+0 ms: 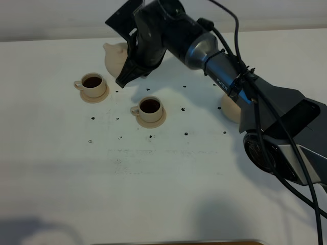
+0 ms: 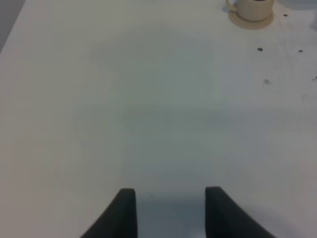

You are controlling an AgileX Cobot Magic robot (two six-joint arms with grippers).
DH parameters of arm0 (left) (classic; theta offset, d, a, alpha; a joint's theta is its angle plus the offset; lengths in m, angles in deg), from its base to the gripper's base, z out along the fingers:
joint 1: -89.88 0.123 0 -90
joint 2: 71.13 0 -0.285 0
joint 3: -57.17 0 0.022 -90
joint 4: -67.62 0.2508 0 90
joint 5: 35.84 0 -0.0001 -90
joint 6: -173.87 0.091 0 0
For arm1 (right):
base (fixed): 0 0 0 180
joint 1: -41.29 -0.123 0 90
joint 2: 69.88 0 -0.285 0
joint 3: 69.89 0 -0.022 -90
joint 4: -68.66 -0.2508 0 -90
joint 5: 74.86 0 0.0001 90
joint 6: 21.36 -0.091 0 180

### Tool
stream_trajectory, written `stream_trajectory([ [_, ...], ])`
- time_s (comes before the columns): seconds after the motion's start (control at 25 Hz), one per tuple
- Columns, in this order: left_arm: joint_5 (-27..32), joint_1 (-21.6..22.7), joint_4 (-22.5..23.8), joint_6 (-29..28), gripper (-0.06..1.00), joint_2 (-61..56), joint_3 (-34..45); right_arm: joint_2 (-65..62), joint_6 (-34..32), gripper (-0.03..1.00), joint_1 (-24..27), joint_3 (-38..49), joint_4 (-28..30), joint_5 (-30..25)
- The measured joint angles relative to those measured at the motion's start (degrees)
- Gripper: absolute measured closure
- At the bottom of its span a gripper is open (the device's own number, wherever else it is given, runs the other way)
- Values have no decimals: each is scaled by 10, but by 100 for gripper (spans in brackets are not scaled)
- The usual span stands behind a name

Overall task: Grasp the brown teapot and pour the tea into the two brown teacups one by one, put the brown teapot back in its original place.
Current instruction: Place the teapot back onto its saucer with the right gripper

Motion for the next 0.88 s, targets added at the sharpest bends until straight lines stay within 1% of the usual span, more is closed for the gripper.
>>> stream_trajectory([
  [0.16, 0, 0, 0, 0, 63, 0, 0, -14, 0, 86, 23, -8, 1, -25],
  [0.36, 0, 0, 0, 0, 63, 0, 0, -49, 0, 86, 62, 13, 8, -26],
  [0.6, 0, 0, 0, 0, 63, 0, 0, -109, 0, 86, 110, 125, 22, -26],
  [0.88, 0, 0, 0, 0, 63, 0, 0, -197, 0, 86, 159, 295, 43, -25],
])
